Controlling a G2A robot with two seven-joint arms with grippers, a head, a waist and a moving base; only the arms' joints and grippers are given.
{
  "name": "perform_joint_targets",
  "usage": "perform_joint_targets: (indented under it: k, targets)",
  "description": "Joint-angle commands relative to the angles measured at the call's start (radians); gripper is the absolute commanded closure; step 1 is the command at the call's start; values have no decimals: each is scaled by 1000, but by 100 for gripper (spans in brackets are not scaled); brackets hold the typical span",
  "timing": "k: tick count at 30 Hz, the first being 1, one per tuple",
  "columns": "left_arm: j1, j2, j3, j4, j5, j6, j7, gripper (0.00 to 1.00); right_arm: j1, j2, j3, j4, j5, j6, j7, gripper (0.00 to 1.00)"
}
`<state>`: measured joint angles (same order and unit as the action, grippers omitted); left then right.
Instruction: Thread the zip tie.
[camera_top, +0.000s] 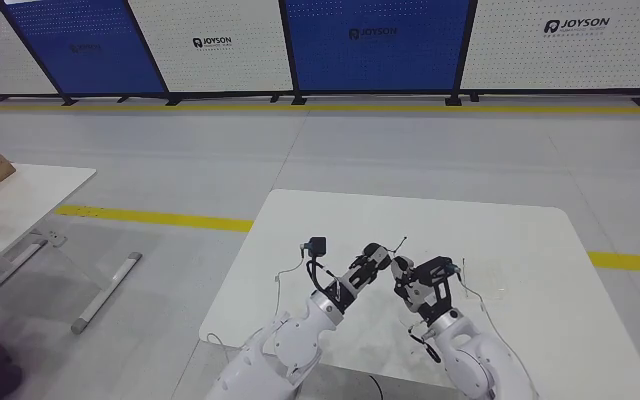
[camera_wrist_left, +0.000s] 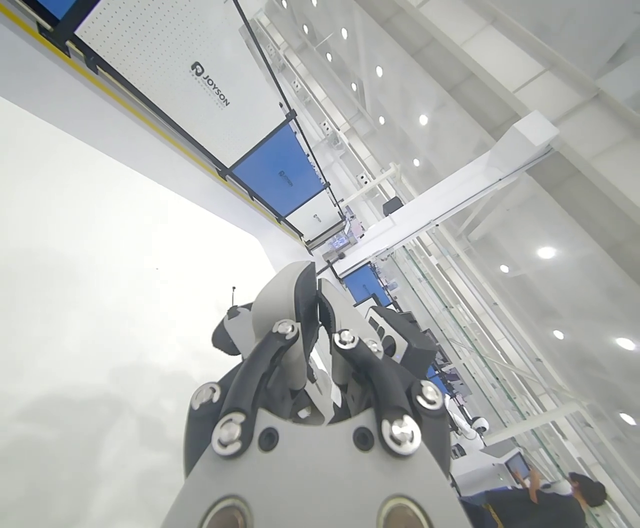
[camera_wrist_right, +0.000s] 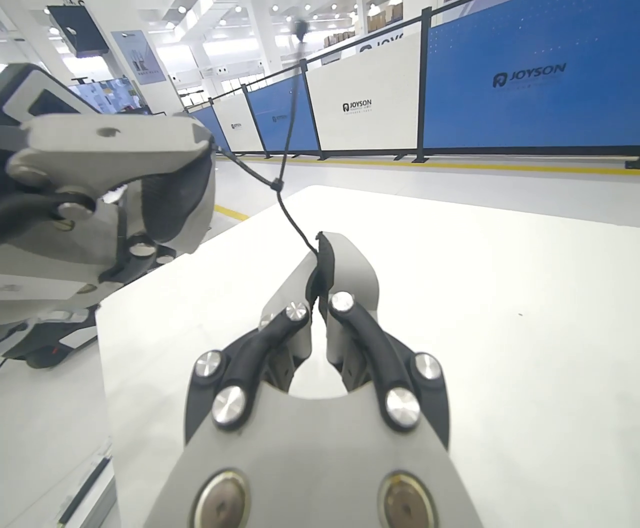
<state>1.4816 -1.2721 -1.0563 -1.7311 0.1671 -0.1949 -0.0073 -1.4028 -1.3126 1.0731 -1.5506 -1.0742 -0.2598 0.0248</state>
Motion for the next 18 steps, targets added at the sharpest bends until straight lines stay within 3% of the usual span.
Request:
perform_joint_targets:
  k: [1,18]
  targets:
    - [-1,0,0,1,-1,-1,1,100,4,-1,-1,8,1,0,0,100]
    - [8,1,-18,-19,-16,-19,6,100,25,-5,-15,45,-7,15,9,100]
